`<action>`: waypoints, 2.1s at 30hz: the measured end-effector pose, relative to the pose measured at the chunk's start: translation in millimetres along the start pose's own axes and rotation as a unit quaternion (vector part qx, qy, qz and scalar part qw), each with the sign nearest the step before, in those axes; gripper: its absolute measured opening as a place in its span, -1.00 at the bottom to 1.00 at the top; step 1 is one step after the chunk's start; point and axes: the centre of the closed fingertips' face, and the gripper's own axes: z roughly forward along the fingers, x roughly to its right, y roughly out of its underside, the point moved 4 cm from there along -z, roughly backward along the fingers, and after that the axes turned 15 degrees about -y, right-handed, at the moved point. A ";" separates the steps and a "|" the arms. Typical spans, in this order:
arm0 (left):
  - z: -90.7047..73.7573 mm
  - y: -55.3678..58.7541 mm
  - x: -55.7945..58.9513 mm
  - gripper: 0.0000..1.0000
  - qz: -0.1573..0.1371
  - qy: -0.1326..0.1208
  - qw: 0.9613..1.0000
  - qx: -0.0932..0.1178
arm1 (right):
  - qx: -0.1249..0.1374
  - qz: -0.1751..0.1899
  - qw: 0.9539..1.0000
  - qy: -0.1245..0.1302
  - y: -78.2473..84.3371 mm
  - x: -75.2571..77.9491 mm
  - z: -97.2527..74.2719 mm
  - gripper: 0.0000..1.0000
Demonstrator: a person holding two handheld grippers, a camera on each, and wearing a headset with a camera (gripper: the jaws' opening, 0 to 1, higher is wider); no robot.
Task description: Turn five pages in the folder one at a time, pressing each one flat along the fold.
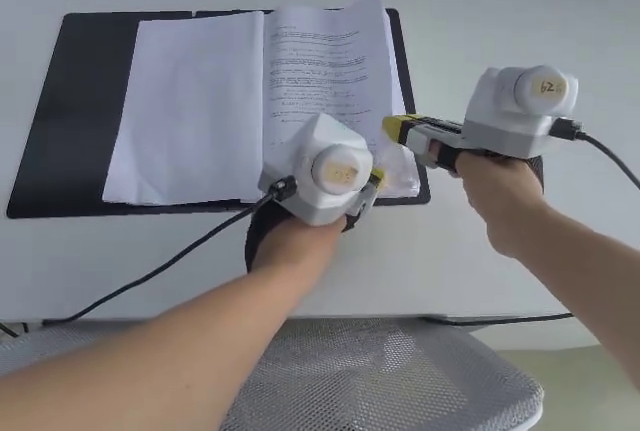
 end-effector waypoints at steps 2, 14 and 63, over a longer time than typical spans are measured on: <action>-1.7 -1.4 0.0 -0.51 -0.003 0.004 1.000 0.001 | 0.003 0.001 1.000 0.006 -1.1 0.7 -2.1 -1.00; -27.6 -22.9 -28.5 -0.43 0.005 0.008 0.999 0.032 | 0.082 0.090 0.992 -0.012 -20.6 -14.5 -9.3 -1.00; -223.1 24.0 -273.1 -0.36 -0.072 -0.135 0.985 0.079 | 0.053 0.062 0.993 -0.087 -21.0 -186.8 165.0 -1.00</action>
